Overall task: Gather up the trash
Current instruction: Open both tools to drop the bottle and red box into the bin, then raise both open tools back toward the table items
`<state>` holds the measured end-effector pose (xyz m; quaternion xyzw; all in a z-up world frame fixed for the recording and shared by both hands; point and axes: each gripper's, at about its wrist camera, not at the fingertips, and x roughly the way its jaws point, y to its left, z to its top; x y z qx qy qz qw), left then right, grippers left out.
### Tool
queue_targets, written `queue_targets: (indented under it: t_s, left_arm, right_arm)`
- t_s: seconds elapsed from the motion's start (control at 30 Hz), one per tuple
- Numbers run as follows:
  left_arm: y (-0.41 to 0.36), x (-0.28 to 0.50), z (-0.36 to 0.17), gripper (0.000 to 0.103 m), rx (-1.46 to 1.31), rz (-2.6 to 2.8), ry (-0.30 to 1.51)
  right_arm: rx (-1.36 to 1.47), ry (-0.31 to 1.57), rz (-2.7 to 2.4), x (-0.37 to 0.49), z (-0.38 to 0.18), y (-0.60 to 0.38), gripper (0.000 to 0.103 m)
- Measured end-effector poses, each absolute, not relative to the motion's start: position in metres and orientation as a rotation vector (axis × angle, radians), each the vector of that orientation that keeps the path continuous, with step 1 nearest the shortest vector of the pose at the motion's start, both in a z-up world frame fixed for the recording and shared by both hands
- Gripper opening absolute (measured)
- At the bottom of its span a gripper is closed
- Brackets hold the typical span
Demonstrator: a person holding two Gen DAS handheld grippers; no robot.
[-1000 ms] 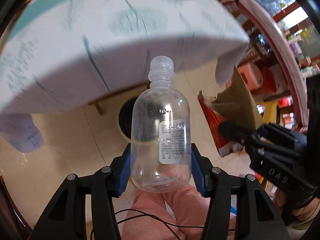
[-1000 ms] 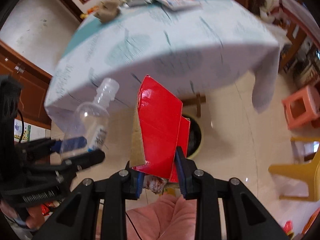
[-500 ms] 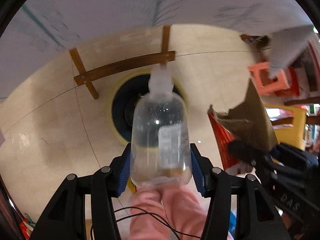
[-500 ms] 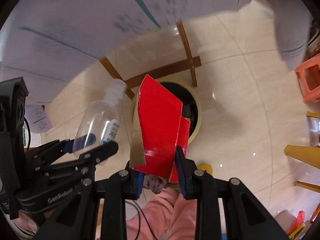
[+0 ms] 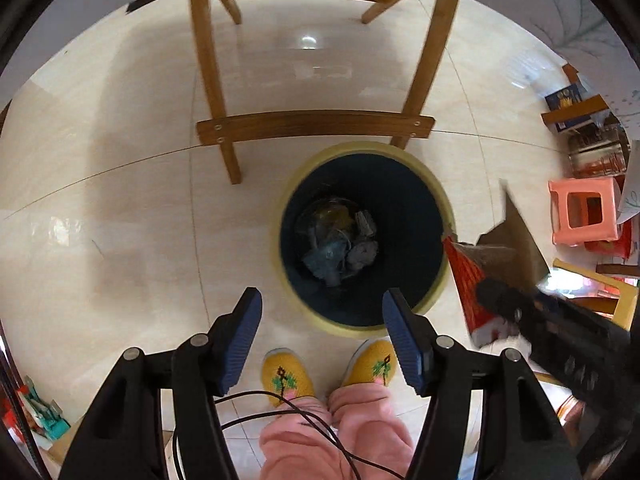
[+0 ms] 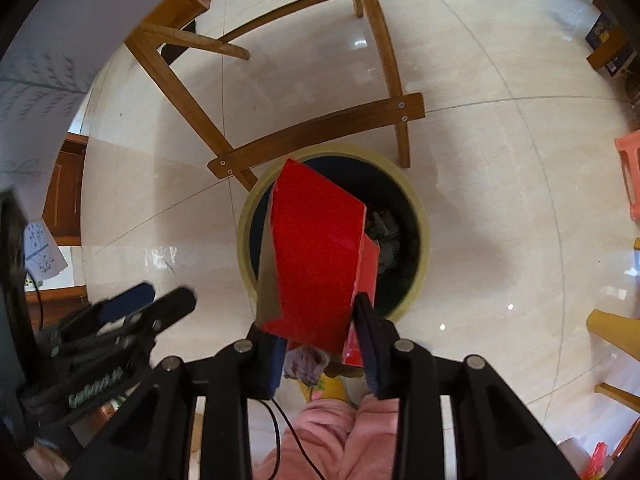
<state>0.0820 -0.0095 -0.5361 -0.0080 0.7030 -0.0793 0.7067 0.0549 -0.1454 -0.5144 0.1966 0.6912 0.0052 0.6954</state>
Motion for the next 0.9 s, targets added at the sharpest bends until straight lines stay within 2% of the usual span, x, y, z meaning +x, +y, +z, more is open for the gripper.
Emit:
queue_targets:
  t_s: [0.07,0.13,0.2,0.27,0.6,0.9]
  left_arm:
    - [0.000,0.078,-0.531,0.061,-0.018,-0.158,1.547]
    - [0.006,0.074,-0.525,0.061,-0.025,-0.143,1.537]
    - [0.013,0.073,-0.521,0.061,-0.042,-0.128,1.529]
    - [0.019,0.073,-0.520,0.061,-0.059,-0.114,1.519]
    - [0.036,0.069,-0.494,0.061,-0.115,-0.072,1.481]
    - [0.039,0.064,-0.425,0.061,-0.145,-0.055,1.428]
  right_arm:
    - [0.436,1.544,0.004,0.061,-0.517,-0.142,0.037]
    - [0.447,1.554,-0.002,0.066,-0.520,-0.138,0.045]
    - [0.450,1.553,-0.002,0.068,-0.520,-0.136,0.058]
    - [0.437,1.551,0.002,0.071,-0.521,-0.132,0.061]
    - [0.379,1.572,0.001,0.069,-0.508,-0.128,0.062]
    - [0.340,1.519,0.024,0.062,-0.432,-0.127,0.062]
